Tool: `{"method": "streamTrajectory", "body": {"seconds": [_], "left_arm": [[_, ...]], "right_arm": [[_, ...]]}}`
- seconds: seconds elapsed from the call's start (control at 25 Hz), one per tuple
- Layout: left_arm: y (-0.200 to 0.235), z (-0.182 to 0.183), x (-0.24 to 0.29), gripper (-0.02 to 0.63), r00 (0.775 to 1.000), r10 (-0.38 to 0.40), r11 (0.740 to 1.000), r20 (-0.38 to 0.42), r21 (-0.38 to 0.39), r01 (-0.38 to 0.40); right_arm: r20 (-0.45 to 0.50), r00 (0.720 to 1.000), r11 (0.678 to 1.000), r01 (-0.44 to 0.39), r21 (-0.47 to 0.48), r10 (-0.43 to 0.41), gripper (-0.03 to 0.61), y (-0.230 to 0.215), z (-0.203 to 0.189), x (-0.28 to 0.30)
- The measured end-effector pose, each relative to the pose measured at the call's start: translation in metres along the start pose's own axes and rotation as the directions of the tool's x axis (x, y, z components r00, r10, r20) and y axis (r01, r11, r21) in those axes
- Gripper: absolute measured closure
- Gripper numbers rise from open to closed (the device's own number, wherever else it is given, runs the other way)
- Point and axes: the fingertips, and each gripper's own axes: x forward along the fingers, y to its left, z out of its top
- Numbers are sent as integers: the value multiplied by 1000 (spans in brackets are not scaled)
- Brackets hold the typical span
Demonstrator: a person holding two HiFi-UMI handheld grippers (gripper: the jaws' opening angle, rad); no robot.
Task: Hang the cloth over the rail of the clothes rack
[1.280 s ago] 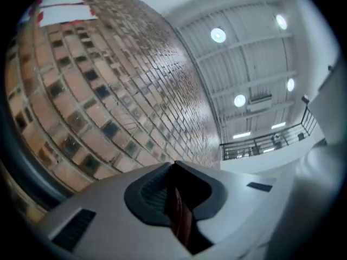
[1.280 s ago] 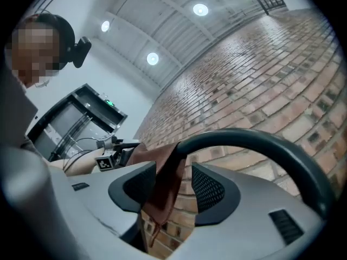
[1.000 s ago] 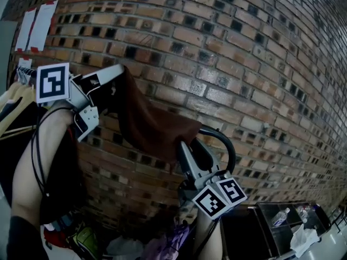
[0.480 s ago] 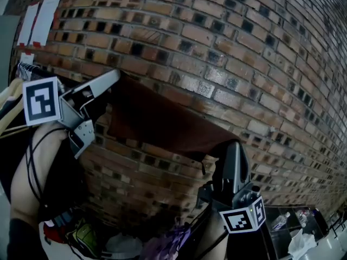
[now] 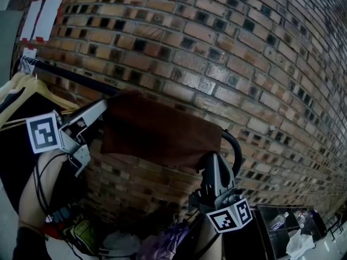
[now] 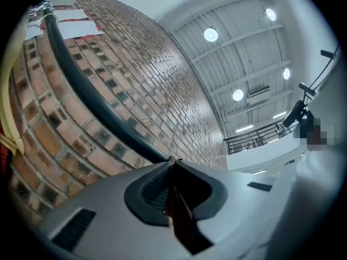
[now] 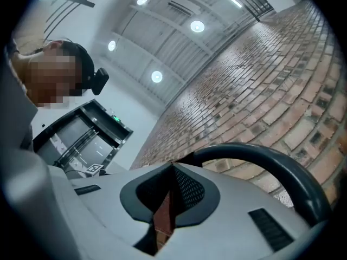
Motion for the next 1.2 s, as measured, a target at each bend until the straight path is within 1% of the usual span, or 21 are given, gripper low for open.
{"method": "streamTrajectory", "body": {"seconds": [0.12,0.2,0.28,0.36,0.4,0.44,0.48,0.52,0.56,0.6,0.68,0.72,0.76,0.8,0.84,0.92,1.04,1.08,1.12,1.2], "left_arm": [[-1,-7,-6,571,1000,-2,999,-1,46,2],[-5,-5,-8,567,1000,10,993,5,114,-11],[-3,-2,-12,544,999,51,978,10,202,-52],[3,1,-20,472,994,109,949,14,296,-109],[4,3,-24,455,991,136,927,10,352,-131],[2,5,-27,448,987,161,896,1,419,-147],[-2,7,-27,448,983,185,856,-13,494,-155],[-9,8,-24,448,977,210,807,-31,570,-156],[-17,9,-17,448,970,239,750,-50,644,-151],[-24,9,-9,446,959,274,685,-70,714,-143],[-33,8,11,446,933,349,537,-91,835,-120],[-36,7,21,446,920,382,464,-91,879,-105],[-37,6,30,446,908,408,404,-96,911,-86],[-37,2,38,446,896,430,366,-112,929,-60],[-37,-3,45,446,884,447,348,-138,937,-30],[-35,-12,56,446,856,480,337,-190,941,20],[-27,-15,65,452,820,532,297,-210,954,52],[-25,-15,67,466,812,541,297,-219,953,59],[-25,-15,70,499,804,547,307,-235,949,69],[-23,-18,74,549,777,559,342,-288,934,100]], "right_arm": [[8,1000,1000,-11,-1,11,565,2,1,-2],[16,1000,1000,-20,-14,20,565,4,6,0],[28,999,999,-18,-33,19,565,6,11,0],[34,999,999,-12,-36,14,565,6,13,0],[34,999,999,-14,-32,15,565,6,13,0],[32,999,999,-17,-28,18,565,7,13,0],[29,999,999,-21,-27,22,565,8,12,1],[27,999,999,-24,-28,25,565,8,12,1],[28,999,999,-25,-30,25,565,9,13,1],[29,999,999,-24,-31,25,565,9,13,1],[34,999,999,-22,-27,23,565,9,12,1],[36,999,1000,-22,-21,23,565,10,11,1],[38,999,1000,-23,-15,23,565,10,11,2],[40,999,1000,-24,-10,25,565,9,10,2],[40,999,1000,-26,-6,26,565,9,10,2],[42,999,1000,-27,-4,28,565,9,10,1],[49,998,1000,-29,0,29,565,7,12,-1],[51,998,1000,-30,3,30,565,6,13,-2],[52,998,999,-31,5,31,565,6,13,-2],[52,998,999,-35,7,35,565,5,13,-3]]}}
